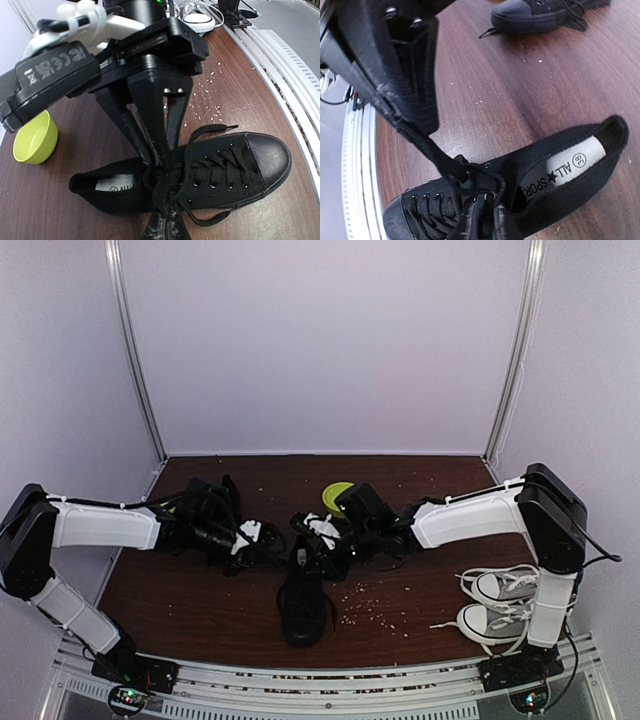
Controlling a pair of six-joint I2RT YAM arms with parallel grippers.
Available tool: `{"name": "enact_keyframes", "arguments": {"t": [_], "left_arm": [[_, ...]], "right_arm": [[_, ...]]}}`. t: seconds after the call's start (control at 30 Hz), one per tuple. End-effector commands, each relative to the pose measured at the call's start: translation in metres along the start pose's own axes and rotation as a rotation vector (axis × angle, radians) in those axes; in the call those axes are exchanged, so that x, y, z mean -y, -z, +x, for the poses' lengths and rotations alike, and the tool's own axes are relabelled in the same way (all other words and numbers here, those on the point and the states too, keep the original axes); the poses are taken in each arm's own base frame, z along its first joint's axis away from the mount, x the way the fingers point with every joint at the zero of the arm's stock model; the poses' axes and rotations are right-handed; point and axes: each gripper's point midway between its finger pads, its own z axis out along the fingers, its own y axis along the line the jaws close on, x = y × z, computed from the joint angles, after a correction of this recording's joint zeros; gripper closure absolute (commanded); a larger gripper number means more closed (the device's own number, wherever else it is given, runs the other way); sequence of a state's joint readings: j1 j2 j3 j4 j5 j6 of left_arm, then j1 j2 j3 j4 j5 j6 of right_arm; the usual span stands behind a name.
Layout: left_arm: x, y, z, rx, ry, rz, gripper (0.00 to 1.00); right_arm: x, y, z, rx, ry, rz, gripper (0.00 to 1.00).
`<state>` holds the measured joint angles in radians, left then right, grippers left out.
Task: Tie the shoes
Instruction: Pass from the right arm to the left, then pick up the loop with the shoelace from the shoe.
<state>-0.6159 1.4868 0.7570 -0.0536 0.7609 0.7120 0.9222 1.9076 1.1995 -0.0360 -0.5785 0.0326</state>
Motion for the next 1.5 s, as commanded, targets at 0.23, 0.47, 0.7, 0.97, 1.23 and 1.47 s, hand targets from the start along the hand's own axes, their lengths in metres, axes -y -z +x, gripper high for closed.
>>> {"name": "enact_keyframes", "arguments": {"t": [0.23,0.47,0.7,0.97,1.23,1.47], "left_arm": [[0.003,-0.003,0.013,-0.043,-0.043,-0.002,1.00],[0.010,-0.010,0.024,-0.089,-0.056,0.025,1.00],[0.013,-0.013,0.025,-0.096,-0.060,0.035,1.00],[0.011,-0.016,0.038,-0.145,-0.067,0.013,1.00],[0.004,-0.010,0.025,-0.148,-0.130,-0.049,0.18],[0.005,-0.031,0.001,-0.160,-0.282,-0.105,0.02]], "right_arm": [[-0.001,0.011,-0.010,0.025,-0.006,0.013,1.00],[-0.005,0.018,-0.017,0.052,0.004,0.004,0.99],[-0.004,0.015,-0.019,0.061,-0.003,0.001,0.99],[-0.014,0.021,-0.023,0.106,0.014,-0.048,1.00],[-0.014,0.017,-0.020,0.098,0.005,-0.061,1.00],[-0.014,0.016,-0.019,0.096,0.006,-0.065,1.00]]}}
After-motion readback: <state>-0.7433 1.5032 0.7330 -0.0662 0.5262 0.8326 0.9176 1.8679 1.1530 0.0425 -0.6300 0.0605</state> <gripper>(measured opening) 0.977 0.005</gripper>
